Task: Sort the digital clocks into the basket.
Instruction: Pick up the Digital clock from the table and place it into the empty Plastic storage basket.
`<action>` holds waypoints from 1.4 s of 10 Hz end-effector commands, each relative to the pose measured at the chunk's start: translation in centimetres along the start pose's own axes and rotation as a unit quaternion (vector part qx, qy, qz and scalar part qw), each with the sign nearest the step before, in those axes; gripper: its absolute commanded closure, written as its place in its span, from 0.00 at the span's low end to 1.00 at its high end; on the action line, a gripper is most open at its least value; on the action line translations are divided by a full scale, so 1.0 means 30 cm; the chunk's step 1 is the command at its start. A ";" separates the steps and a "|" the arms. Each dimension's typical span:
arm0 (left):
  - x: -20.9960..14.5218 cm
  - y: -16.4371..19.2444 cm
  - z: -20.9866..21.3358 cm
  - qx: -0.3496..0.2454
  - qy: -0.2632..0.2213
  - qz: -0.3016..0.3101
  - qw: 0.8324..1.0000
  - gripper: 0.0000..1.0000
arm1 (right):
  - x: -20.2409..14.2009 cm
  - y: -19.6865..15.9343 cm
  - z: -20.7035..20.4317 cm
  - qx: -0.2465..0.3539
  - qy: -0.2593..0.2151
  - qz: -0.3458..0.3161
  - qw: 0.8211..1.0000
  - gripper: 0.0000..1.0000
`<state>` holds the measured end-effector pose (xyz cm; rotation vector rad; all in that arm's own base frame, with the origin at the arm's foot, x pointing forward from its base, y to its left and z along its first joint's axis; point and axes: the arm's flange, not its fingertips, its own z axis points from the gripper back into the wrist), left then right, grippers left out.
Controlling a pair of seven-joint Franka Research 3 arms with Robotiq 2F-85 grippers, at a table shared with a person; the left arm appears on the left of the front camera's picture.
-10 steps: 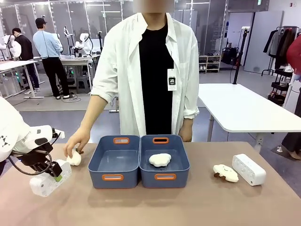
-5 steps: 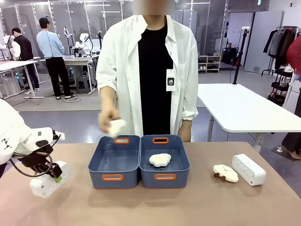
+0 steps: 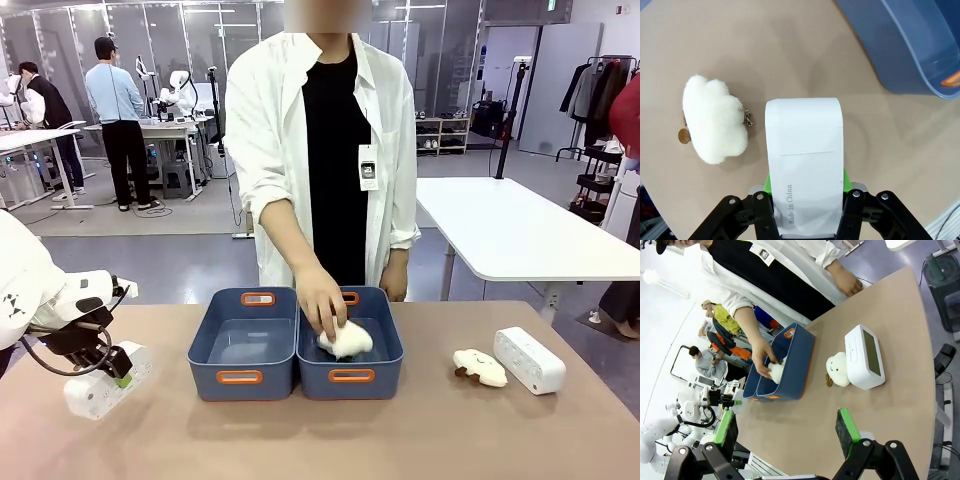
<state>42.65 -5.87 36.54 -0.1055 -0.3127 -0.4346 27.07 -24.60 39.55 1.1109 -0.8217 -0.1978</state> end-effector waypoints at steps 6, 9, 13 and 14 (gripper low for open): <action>0.008 0.007 0.001 0.010 -0.007 -0.001 1.000 1.00 | 0.003 0.009 0.004 0.005 -0.004 -0.006 1.000 0.00; 0.000 0.000 0.000 0.000 0.000 0.000 1.000 0.50 | 0.003 0.009 0.004 0.005 -0.004 -0.006 1.000 0.00; 0.158 -0.194 0.251 -0.020 0.061 0.068 0.996 0.50 | 0.003 0.009 0.004 0.005 -0.004 -0.006 1.000 0.00; 0.215 -0.264 0.302 -0.037 0.058 0.078 0.995 0.50 | 0.003 0.009 0.004 0.005 -0.004 -0.006 1.000 0.00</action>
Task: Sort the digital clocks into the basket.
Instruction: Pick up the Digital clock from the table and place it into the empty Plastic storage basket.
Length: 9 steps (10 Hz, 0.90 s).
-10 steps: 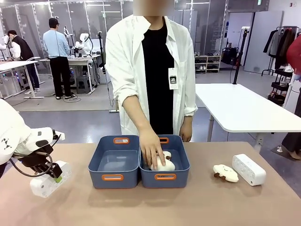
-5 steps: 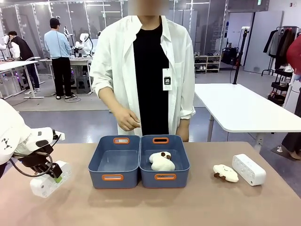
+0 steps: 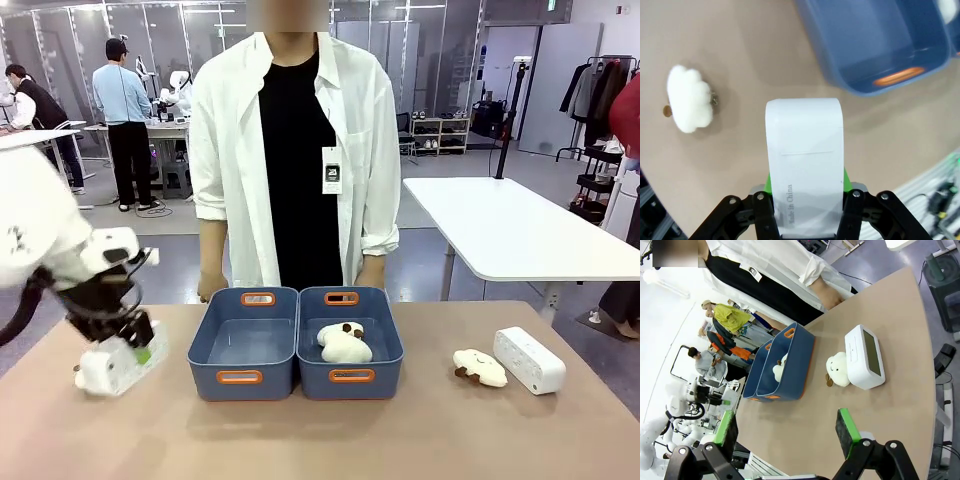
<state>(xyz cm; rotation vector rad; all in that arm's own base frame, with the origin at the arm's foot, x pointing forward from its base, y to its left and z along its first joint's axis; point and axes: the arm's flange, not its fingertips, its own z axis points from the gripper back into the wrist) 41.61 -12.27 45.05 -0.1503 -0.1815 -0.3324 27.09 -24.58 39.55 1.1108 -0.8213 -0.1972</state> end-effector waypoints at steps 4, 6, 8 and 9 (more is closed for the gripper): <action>0.316 -0.411 0.050 0.047 -0.055 0.053 0.996 0.50 | 0.003 0.008 0.005 0.005 -0.004 -0.007 1.000 0.00; 0.427 -0.437 -0.063 0.060 -0.057 0.088 0.993 0.50 | 0.003 0.008 0.005 0.005 -0.004 -0.007 1.000 0.00; 0.506 -0.394 -0.168 0.077 -0.059 0.089 0.991 0.50 | 0.003 0.008 0.005 0.005 -0.004 -0.007 1.000 0.00; 0.538 -0.354 -0.226 0.039 -0.055 0.083 0.994 0.50 | 0.003 0.008 0.005 0.005 -0.004 -0.007 1.000 0.00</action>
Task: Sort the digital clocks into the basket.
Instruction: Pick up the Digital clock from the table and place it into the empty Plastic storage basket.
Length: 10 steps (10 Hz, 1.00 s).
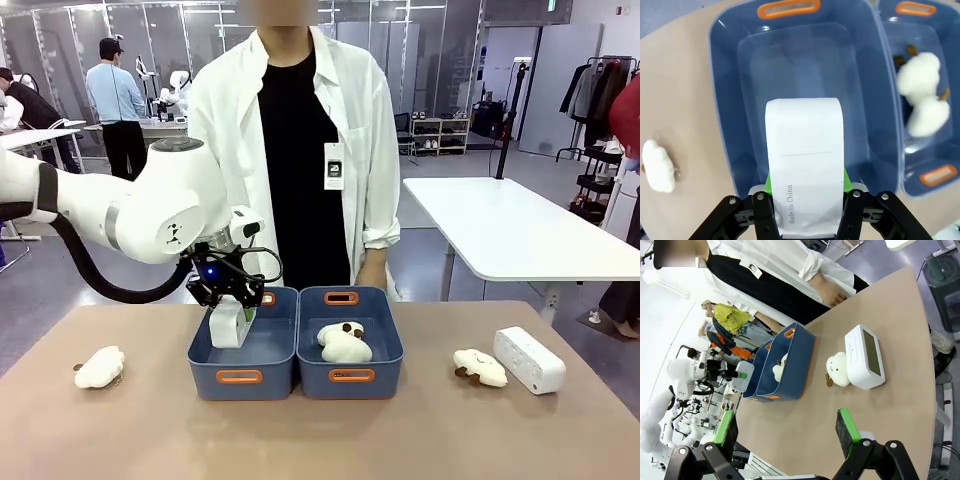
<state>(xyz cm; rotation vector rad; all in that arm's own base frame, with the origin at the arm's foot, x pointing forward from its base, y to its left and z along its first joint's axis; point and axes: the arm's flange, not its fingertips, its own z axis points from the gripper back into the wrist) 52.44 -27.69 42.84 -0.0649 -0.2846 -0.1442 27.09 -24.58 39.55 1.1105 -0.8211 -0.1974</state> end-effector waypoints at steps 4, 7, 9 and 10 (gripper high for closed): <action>0.102 0.065 -0.225 0.000 0.011 0.000 1.000 0.50 | 0.003 0.008 0.004 0.005 -0.004 -0.007 1.000 0.00; 0.107 0.059 -0.261 -0.012 0.025 -0.003 1.000 0.50 | 0.003 0.008 0.004 0.005 -0.004 -0.007 1.000 0.00; 0.104 0.058 -0.254 -0.011 0.033 0.000 0.999 0.24 | 0.003 0.008 0.004 0.005 -0.004 -0.007 1.000 0.00; 0.104 0.058 -0.252 -0.011 0.035 0.003 0.999 0.04 | 0.003 0.008 0.004 0.005 -0.004 -0.007 1.000 0.00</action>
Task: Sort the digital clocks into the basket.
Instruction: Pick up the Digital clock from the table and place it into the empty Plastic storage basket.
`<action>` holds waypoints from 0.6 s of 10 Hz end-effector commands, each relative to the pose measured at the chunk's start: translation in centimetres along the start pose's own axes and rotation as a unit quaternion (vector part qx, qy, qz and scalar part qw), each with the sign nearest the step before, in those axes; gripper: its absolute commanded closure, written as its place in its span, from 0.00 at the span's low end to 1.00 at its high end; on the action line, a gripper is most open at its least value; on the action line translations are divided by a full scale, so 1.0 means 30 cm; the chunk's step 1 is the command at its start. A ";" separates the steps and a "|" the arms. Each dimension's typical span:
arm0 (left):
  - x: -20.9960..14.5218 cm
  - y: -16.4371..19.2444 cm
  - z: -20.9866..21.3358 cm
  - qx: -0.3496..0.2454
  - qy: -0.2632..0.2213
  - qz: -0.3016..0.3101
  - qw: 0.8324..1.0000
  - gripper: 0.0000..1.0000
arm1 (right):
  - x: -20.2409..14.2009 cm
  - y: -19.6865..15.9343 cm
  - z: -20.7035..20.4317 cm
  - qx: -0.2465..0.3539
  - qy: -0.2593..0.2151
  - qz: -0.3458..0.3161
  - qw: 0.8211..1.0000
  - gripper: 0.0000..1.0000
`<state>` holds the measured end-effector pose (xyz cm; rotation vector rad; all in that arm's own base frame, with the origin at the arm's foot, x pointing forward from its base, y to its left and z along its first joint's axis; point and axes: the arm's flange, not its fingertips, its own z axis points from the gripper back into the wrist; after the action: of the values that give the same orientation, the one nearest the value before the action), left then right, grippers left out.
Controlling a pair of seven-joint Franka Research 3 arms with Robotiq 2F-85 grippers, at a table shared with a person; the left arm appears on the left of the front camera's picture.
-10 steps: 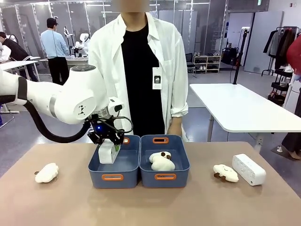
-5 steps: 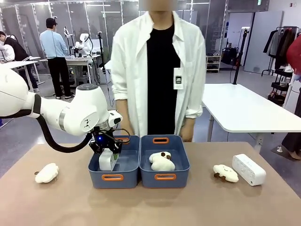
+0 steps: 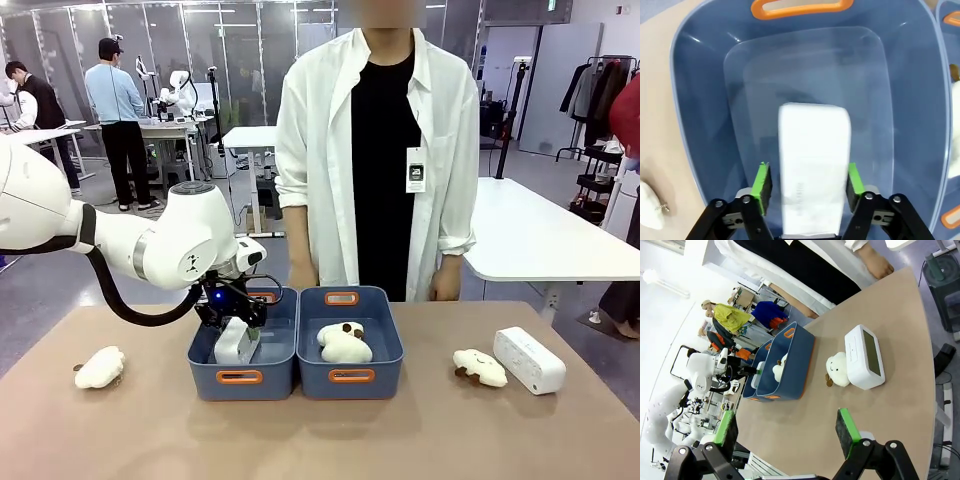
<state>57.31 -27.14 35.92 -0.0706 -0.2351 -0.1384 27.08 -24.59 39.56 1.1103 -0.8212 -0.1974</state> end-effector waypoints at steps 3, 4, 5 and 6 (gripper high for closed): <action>0.013 -0.003 0.039 -0.007 0.005 0.001 1.000 0.00 | 0.003 0.008 0.004 0.005 -0.004 -0.007 1.000 0.00; -0.002 -0.005 0.062 -0.006 -0.002 -0.001 1.000 0.00 | 0.003 0.008 0.004 0.005 -0.004 -0.007 1.000 0.00; -0.019 -0.009 0.071 -0.004 -0.005 -0.011 1.000 0.00 | 0.003 0.008 0.004 0.005 -0.004 -0.007 1.000 0.00; 0.009 -0.007 0.029 -0.002 -0.006 0.000 1.000 0.00 | 0.003 0.008 0.004 0.005 -0.004 -0.007 1.000 0.00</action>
<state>57.08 -27.51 37.50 -0.0764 -0.2567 -0.1432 27.08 -24.59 39.56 1.1103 -0.8213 -0.1974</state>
